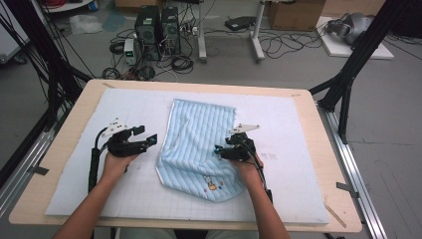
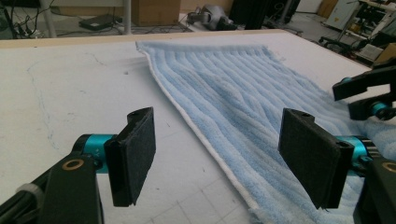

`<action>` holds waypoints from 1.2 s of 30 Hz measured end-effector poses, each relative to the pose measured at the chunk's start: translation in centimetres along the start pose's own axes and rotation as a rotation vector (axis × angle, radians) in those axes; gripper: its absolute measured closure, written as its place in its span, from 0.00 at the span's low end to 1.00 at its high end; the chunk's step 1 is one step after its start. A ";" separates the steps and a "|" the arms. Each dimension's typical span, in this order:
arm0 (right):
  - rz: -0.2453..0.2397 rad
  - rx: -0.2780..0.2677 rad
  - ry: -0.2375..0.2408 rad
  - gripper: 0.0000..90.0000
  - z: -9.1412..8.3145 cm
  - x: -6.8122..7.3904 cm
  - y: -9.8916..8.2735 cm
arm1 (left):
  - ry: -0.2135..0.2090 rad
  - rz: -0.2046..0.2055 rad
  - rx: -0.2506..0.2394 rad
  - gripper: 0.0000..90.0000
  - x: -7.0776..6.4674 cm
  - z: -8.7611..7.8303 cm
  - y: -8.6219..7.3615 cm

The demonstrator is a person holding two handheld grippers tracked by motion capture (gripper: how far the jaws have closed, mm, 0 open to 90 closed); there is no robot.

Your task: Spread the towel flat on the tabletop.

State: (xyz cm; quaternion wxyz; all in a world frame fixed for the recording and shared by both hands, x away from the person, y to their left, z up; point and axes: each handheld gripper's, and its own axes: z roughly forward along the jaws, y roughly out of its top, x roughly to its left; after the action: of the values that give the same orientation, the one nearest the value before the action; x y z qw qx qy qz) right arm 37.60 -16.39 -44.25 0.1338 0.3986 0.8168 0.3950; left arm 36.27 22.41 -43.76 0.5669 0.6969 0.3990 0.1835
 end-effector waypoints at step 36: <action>0.046 -0.102 -0.251 0.74 2.5 -5.8 5.5 | -0.066 0.027 0.052 0.40 -1.3 0.6 -0.3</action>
State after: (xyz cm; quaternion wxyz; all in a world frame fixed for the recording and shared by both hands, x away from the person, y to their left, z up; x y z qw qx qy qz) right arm 45.70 -17.33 -42.30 0.2457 0.4563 0.7631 0.3861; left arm 35.83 21.03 -43.95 0.5590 0.7224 0.3751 0.1576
